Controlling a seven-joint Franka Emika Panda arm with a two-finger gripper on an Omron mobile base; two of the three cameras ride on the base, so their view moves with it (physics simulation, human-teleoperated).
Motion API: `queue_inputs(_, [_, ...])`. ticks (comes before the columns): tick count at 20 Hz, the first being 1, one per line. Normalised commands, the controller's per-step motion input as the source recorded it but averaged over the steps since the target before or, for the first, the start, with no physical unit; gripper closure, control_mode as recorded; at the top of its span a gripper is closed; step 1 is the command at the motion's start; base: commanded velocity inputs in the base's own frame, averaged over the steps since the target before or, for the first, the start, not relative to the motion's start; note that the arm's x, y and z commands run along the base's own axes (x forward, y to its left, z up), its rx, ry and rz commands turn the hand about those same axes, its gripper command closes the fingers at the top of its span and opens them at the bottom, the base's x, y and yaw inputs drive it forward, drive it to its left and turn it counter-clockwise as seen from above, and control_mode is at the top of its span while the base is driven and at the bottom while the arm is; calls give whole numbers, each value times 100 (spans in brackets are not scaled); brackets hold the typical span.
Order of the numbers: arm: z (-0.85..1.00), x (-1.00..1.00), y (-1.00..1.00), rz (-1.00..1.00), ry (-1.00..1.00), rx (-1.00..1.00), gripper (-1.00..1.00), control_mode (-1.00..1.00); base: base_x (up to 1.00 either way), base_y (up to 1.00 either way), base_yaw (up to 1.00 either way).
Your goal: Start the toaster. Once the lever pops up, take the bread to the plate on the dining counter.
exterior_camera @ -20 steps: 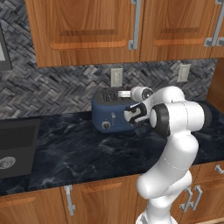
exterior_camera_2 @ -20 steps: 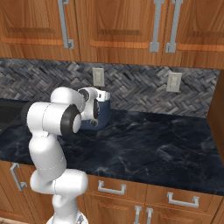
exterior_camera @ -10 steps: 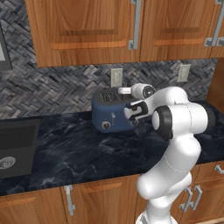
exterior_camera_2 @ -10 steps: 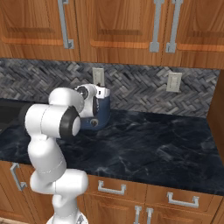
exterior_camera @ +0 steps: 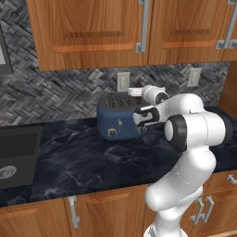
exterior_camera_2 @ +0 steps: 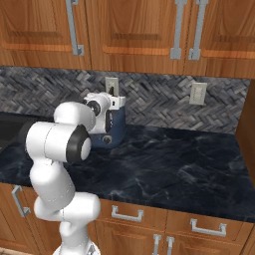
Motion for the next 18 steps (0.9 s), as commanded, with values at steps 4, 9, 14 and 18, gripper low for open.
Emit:
queue_inputs(4, [35,-33,0,0,-5,0,100,-100,0,0,0])
queue_inputs(9, [43,-20,2,0,0,0,100,-100,0,0,0])
queue_inputs(14, [32,-45,0,0,2,0,100,-100,0,0,0])
queue_inputs(18, [16,-84,0,0,7,0,100,-100,0,0,0])
